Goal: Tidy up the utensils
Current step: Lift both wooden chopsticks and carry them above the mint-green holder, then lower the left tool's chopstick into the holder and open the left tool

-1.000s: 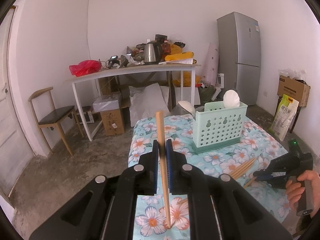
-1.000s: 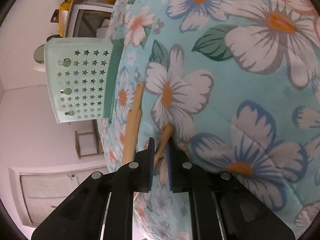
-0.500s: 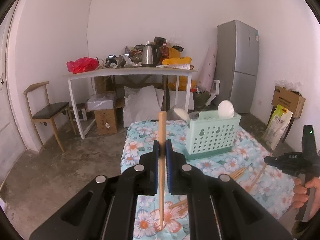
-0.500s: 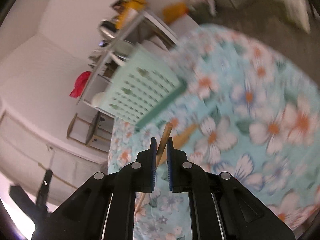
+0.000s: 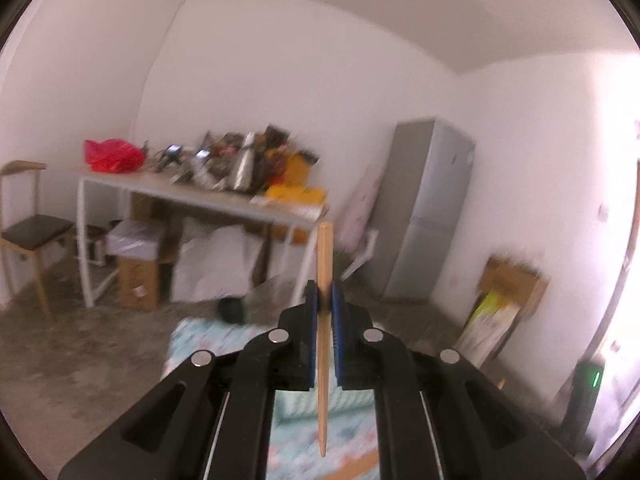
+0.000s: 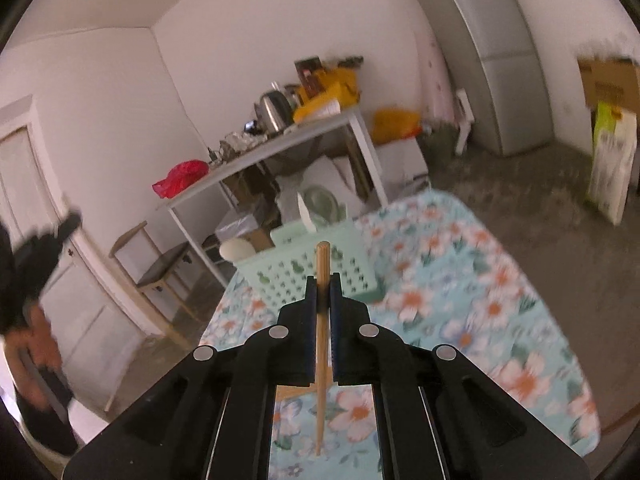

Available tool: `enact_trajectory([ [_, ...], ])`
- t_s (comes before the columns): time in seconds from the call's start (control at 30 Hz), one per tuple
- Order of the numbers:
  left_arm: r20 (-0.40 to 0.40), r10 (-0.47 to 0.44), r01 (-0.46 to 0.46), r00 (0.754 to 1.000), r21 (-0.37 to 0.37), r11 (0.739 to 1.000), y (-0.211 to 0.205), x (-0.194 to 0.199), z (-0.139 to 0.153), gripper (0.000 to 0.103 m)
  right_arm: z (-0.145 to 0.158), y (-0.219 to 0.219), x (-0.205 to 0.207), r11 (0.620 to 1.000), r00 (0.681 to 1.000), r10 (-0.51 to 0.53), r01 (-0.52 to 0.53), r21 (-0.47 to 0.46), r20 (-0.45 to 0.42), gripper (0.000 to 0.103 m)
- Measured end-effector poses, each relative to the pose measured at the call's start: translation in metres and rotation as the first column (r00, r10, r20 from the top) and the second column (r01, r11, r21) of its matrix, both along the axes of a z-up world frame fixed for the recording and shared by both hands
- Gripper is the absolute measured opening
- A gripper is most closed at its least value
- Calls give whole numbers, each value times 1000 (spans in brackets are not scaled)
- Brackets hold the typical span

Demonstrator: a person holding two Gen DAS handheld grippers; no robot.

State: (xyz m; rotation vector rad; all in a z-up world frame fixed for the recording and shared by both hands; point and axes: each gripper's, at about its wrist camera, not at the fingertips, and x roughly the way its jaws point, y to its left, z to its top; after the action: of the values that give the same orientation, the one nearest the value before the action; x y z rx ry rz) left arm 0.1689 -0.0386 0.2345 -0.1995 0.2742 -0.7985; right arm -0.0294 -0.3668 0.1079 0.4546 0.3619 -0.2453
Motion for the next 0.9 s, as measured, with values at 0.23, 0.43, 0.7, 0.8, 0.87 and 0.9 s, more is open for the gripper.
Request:
enact_trajectory([
  [0.23,27,-35,38,999,-115,993,-62,38,29,6,4,-5,2,1000,1000,-2,2,-25,22,4],
  [0.43,22,12,-11,1000,-71,997,-116,69,8,6,6,-10,2,1000,1000,3,-2,-23,19,4],
  [0.7,-55,37,-37,998,2,999,-152,98,-43,6,4,-17,4,1000,1000,-4,4,-16,20,4],
  [0.8,-100,37,-34,994,38,999,-154,99,-63,6,3,-17,3,1000,1000,-4,4,-15,18,4],
  [0.87,-117,26,-20,993,49,999,-151,96,-73,7,3,-17,3,1000,1000,-3,4,-15,17,4],
  [0.9,-120,23,-17,993,54,998,-149,95,-76,8,3,-17,3,1000,1000,-3,4,-13,18,4],
])
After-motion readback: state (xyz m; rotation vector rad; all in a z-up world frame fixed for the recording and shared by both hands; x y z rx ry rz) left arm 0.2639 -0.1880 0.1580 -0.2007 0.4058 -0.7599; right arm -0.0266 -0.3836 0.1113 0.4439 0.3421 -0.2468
